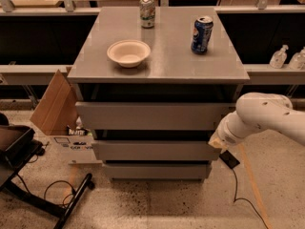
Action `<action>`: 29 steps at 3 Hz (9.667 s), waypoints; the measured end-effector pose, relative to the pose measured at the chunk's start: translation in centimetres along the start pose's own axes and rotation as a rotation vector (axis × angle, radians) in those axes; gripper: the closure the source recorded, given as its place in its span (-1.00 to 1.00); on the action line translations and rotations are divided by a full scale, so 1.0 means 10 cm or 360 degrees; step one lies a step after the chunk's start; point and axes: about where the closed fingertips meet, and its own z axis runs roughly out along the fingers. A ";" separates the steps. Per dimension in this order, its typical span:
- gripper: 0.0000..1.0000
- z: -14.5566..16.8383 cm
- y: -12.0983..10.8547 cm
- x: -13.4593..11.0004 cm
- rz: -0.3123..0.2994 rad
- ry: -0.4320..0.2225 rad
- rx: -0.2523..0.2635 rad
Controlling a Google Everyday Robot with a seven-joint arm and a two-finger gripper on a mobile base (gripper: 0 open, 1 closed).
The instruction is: Close top drawer
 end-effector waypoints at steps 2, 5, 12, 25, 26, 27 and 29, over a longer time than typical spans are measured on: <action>1.00 0.02 -0.01 -0.01 0.0002 -0.0008 0.0002; 1.00 0.07 -0.74 -0.03 0.0006 -0.0152 0.0229; 1.00 0.05 -1.11 0.01 0.0045 -0.0211 0.0312; 1.00 0.08 -0.57 0.13 -0.0121 -0.0036 0.0010; 1.00 -0.21 -0.39 0.24 -0.0172 0.0045 0.0031; 1.00 -0.73 -0.35 0.26 -0.0262 0.0118 0.0093; 1.00 -1.79 -0.76 0.12 -0.0431 0.0310 0.0159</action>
Offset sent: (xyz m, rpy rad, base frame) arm -0.0003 0.0006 -0.0010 0.0002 0.0019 0.0012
